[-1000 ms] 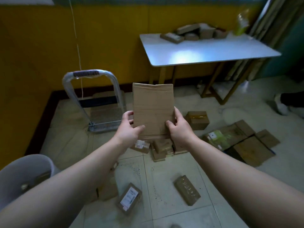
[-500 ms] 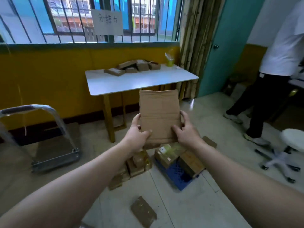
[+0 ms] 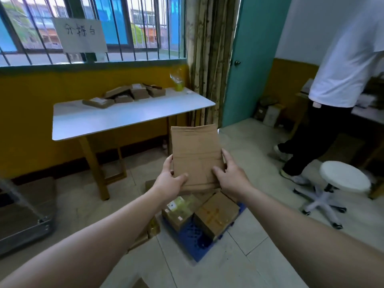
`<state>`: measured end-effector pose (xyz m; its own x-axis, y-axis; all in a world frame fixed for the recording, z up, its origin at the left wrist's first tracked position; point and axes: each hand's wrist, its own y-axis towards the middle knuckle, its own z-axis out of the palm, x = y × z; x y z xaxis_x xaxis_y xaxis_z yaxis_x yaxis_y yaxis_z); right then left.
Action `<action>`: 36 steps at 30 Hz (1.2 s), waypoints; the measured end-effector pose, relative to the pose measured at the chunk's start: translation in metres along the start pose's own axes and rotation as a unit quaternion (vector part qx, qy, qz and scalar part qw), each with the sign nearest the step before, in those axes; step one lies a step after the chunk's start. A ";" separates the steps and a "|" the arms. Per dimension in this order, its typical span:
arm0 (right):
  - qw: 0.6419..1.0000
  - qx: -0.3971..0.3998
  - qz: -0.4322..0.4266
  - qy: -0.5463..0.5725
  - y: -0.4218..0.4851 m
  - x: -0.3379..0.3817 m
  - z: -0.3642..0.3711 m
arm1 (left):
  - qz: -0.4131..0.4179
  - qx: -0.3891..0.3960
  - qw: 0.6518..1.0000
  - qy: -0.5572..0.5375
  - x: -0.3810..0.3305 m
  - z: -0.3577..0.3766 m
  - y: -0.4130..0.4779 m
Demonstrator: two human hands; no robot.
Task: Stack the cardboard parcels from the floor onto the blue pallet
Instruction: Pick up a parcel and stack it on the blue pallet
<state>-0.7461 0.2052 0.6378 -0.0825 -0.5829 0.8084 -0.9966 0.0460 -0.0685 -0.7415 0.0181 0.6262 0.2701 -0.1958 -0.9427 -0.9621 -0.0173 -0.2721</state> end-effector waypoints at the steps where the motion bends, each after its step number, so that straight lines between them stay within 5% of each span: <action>1: 1.000 0.004 0.007 -0.003 0.013 -0.004 -0.002 | 0.003 0.002 1.000 -0.001 -0.001 0.005 0.013; 10: 0.993 0.072 0.042 -0.085 0.128 -0.041 -0.014 | -0.037 -0.010 0.999 0.006 0.004 0.042 0.127; 19: 0.966 0.218 -0.033 -0.137 0.215 -0.110 0.030 | -0.135 -0.110 0.985 -0.006 0.068 0.075 0.172; 27: 0.888 0.419 -0.028 -0.189 0.246 -0.276 0.112 | -0.260 -0.199 0.942 -0.073 0.225 0.161 0.194; 36: 0.829 0.466 -0.079 -0.300 0.260 -0.472 0.245 | -0.385 -0.219 0.893 -0.083 0.452 0.236 0.250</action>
<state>-0.9660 0.2941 0.0951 0.3428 -0.8332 0.4339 -0.5374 -0.5528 -0.6369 -0.8517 0.1562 0.0865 0.8243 0.1866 -0.5345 -0.4014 -0.4731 -0.7843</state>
